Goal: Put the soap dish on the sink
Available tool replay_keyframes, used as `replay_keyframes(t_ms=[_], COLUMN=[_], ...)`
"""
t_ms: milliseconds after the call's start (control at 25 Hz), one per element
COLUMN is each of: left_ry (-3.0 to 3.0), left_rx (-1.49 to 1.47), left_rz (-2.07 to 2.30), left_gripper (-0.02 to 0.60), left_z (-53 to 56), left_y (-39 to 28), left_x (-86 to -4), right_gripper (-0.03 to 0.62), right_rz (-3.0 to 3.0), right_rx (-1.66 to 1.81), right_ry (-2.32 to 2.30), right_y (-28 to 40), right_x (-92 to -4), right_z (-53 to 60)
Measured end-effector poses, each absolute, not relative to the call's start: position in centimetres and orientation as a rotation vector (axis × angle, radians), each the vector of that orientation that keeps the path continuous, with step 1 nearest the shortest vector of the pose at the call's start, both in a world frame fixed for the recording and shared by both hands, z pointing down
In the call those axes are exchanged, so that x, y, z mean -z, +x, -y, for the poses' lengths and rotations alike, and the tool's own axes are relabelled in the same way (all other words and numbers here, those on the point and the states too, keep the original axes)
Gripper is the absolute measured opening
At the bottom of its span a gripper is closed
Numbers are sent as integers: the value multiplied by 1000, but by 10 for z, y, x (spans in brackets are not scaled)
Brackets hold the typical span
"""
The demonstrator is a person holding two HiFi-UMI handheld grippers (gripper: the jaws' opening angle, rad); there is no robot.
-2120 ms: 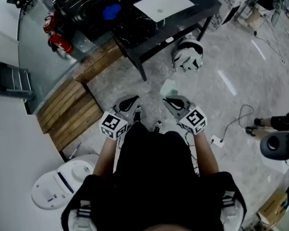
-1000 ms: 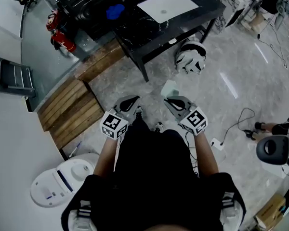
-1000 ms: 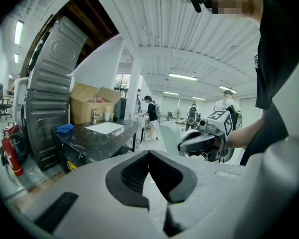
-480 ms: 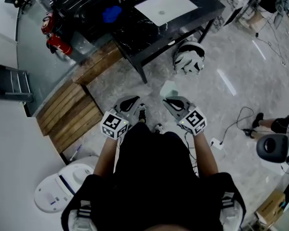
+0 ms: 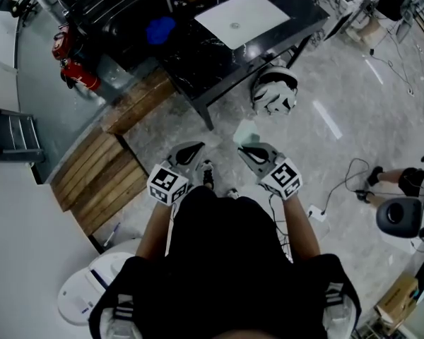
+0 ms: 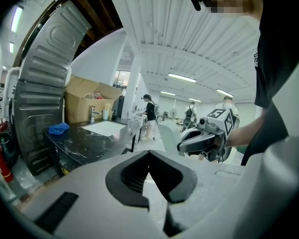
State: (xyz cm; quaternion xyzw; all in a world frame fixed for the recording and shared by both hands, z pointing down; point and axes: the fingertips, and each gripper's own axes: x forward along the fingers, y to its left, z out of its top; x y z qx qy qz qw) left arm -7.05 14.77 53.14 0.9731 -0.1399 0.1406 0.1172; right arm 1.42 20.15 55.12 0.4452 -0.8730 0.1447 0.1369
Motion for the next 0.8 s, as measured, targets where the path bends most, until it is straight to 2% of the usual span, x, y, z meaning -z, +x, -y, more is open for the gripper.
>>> replay_keyframes(t_ms=[800], left_ry=[2855], left_rx=[-428], left_rz=[269], left_gripper=[0], left_z=[-42], left_y=[-72], left_x=[-541], right_gripper=[-3], right_rz=[2440], right_rx=[-436], right_ry=[1398], right_y=[7], right_x=[-561], right_z=[-102])
